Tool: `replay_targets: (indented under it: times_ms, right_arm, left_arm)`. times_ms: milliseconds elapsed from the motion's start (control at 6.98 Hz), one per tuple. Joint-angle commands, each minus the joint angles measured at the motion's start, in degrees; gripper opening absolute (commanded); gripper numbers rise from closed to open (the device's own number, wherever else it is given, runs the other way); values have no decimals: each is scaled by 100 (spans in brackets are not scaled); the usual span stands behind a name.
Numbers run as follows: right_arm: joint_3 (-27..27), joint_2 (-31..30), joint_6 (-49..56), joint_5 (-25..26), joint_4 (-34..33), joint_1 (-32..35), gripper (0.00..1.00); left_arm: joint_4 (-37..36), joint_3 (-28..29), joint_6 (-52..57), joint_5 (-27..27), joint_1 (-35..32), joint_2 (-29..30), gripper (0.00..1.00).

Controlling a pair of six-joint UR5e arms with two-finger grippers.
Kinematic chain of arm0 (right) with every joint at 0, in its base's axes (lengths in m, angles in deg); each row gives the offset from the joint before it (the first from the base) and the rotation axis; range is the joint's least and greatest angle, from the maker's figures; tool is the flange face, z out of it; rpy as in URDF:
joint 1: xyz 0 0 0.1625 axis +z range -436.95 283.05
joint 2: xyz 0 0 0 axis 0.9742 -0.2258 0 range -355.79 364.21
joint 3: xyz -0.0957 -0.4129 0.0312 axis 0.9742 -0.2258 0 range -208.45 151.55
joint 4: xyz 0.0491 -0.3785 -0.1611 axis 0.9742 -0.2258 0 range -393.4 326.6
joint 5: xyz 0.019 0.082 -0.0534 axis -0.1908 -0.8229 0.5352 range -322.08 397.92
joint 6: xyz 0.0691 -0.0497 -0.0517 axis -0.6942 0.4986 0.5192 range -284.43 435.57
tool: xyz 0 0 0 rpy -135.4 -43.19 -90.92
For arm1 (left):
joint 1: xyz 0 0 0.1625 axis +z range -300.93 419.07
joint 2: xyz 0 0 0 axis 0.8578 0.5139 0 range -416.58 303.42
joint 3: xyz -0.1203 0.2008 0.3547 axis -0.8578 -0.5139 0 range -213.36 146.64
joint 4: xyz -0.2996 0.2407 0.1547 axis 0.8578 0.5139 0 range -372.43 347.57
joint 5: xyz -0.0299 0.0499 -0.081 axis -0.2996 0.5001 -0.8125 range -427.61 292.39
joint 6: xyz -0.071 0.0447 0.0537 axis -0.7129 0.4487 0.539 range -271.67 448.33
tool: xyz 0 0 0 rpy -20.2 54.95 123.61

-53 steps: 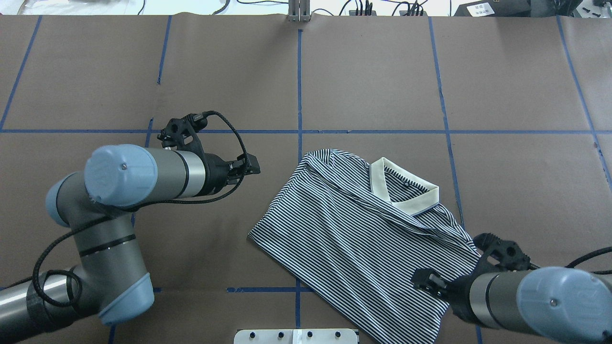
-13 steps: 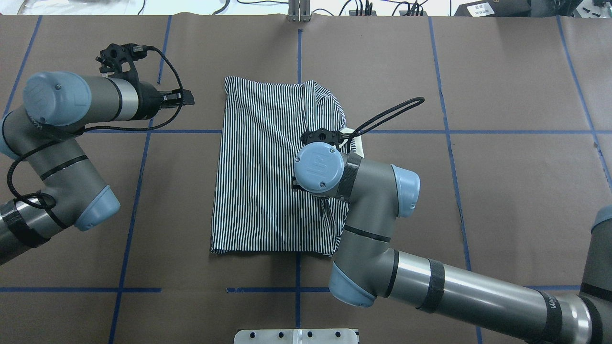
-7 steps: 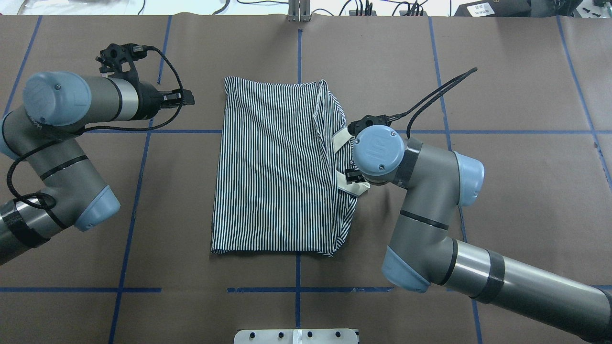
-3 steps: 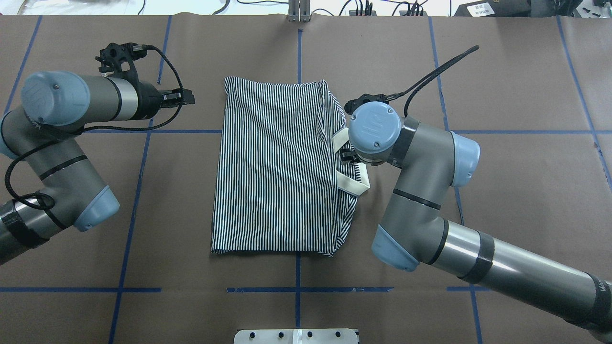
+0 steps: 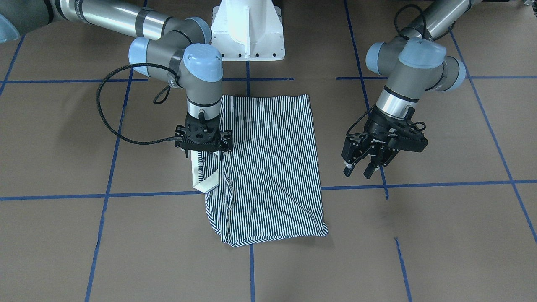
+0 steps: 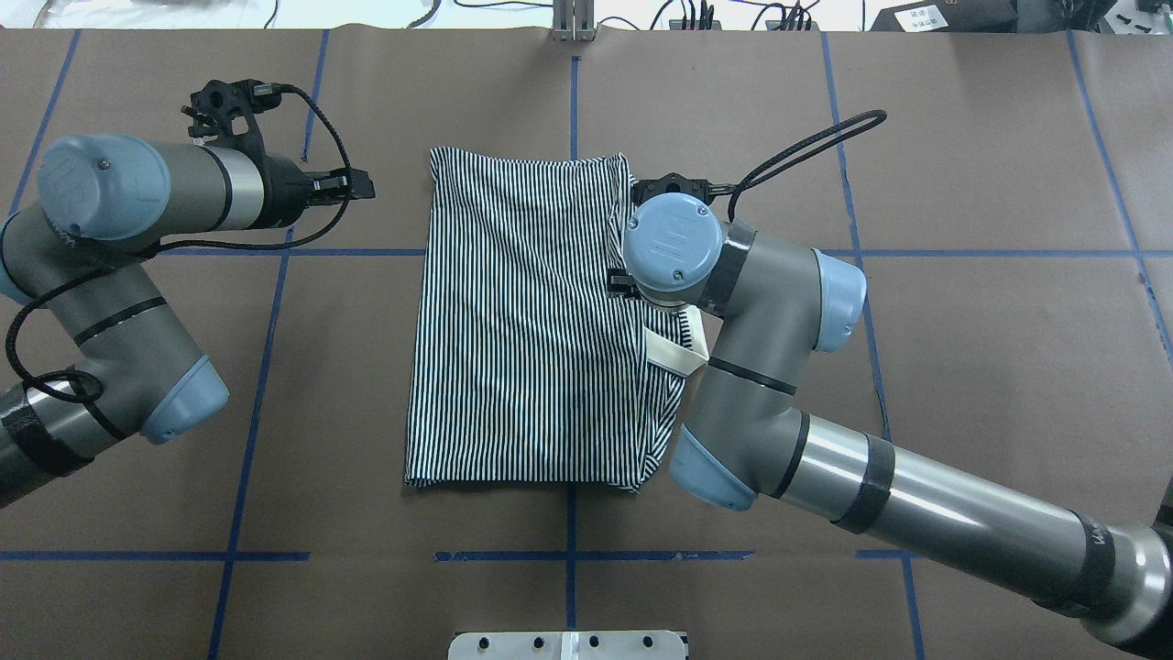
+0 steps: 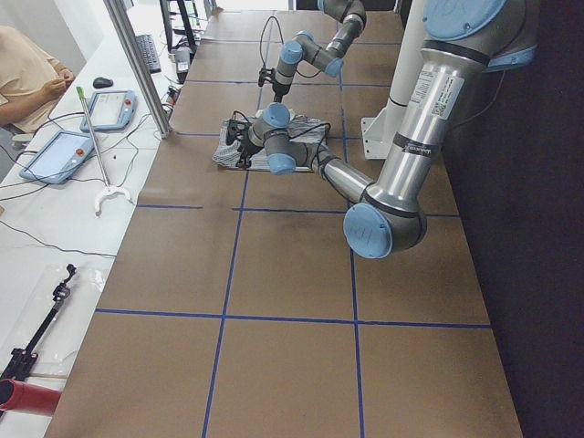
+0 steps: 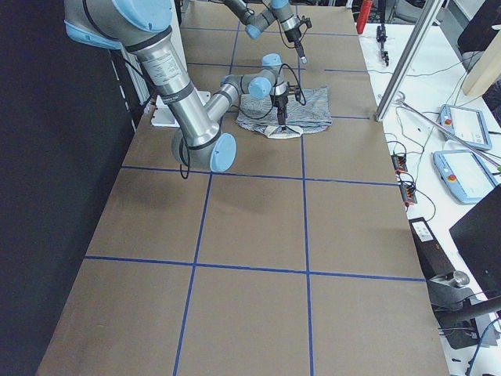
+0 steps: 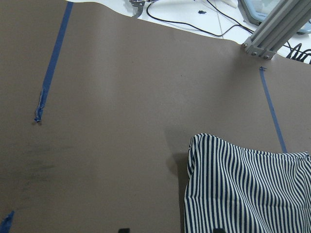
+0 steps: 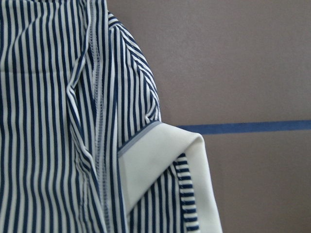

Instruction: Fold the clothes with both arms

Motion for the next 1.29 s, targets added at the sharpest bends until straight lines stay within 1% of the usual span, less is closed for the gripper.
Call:
replay_targets:
  times_ms: [0,143,286,430,573,716,859,1002,1145]
  right_arm:
    - [-1241,921,-101,15,350,271,100]
    - [-1577,1082,-93,15,394,324,100]
    - [-1929,1075,-14,15,603,359,100]
    - [-2063,1014,91,15,692,403,100]
    - [-2021,778,379,-28,806,525,100]
    - [-1698,593,565,-351,798,735,100]
    - [-1399,556,540,-702,790,851,100]
    - [-1057,486,444,-697,572,852,100]
    - [-157,-97,-540,-462,535,538,99]
  left_arm:
    - [0,-52,-72,-100,0,0,65]
    - [9,-87,-99,-100,0,-61,65]
    - [0,-183,-99,-100,0,-123,65]
    - [0,-228,-99,-100,0,-167,66]
    - [0,-280,-99,-161,0,-193,66]
    - [0,-281,-99,-205,0,-202,66]
    - [0,-272,-99,-206,8,-202,66]
    - [0,-272,-99,-206,9,-202,66]
    - [0,-272,-99,-206,9,-202,66]
